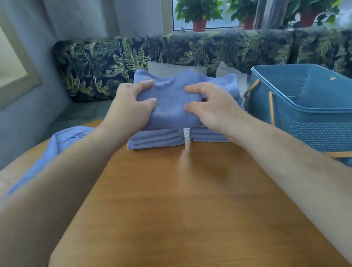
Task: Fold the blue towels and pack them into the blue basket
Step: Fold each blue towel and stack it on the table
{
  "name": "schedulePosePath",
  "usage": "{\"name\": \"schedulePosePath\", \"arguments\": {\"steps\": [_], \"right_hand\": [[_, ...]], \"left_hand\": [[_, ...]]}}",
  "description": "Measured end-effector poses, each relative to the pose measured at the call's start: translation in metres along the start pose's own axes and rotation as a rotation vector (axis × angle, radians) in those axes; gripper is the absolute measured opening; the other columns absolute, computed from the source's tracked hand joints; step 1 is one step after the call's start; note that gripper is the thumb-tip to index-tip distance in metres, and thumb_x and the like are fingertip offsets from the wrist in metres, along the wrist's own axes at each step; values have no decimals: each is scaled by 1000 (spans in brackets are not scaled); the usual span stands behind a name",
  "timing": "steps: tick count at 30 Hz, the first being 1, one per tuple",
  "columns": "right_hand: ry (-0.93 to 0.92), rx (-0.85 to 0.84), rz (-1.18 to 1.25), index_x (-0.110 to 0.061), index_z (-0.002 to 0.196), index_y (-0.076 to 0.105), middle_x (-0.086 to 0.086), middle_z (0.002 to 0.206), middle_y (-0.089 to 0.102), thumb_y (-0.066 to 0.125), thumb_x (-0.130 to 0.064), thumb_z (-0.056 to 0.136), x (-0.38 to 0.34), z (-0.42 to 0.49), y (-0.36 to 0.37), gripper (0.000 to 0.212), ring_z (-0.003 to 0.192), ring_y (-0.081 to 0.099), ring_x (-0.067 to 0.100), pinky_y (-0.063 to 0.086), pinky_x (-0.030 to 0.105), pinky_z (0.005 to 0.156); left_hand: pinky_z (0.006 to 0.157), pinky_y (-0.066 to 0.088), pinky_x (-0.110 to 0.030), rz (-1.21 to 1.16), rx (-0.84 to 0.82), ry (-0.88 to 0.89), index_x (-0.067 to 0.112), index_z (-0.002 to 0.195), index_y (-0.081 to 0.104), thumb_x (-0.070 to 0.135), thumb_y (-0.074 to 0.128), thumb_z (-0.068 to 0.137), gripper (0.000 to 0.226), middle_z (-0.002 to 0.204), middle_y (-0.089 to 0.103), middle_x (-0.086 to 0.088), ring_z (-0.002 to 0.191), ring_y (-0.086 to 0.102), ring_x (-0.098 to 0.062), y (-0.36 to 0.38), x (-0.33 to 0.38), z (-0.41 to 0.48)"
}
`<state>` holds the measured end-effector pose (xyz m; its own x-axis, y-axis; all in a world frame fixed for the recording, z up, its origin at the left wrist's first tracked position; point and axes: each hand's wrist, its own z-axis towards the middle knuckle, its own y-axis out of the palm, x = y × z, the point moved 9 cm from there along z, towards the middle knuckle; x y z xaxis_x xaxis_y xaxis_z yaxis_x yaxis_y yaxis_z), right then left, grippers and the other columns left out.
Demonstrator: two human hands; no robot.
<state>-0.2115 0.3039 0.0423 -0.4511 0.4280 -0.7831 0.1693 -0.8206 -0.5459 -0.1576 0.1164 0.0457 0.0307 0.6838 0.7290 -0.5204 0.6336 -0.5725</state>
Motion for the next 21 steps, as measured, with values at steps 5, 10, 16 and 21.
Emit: {"name": "schedulePosePath", "arguments": {"steps": [5, 10, 16, 21], "right_hand": [[10, -23, -10, -13, 137, 60, 2, 132, 61, 65, -15, 90, -21, 83, 32, 48, 103, 63, 19, 50, 24, 81], [80, -69, -208, 0, 118, 63, 11, 103, 56, 61, -16, 88, -2, 137, 68, 35, 74, 52, 19, 38, 26, 57], [83, -430, -783, -6, 156, 28, 10, 169, 6, 19, -40, 106, 64, 138, 131, 61, 155, 7, 31, 14, 49, 124], [21, -407, -874, -4, 148, 36, 15, 162, 25, 13, -38, 105, 59, 139, 134, 59, 151, 18, 31, 19, 49, 121]], "left_hand": [[83, 34, -7, 14, 72, -40, 16, 140, 59, 11, 62, 93, 48, 139, 59, -2, 113, 52, -7, -25, -26, 70], [76, 42, -8, 88, 35, -108, 9, 137, 60, 12, 61, 92, 44, 126, 56, -1, 107, 56, -13, -8, -75, 122], [109, 30, -45, 357, -129, -224, 21, 139, 53, 31, 26, 108, 43, 153, 41, -2, 136, 40, -28, 55, -139, 105], [112, 35, -50, 276, -191, -173, 7, 128, 52, 36, 17, 106, 51, 139, 50, -14, 131, 47, -32, 61, -152, 111]]}}
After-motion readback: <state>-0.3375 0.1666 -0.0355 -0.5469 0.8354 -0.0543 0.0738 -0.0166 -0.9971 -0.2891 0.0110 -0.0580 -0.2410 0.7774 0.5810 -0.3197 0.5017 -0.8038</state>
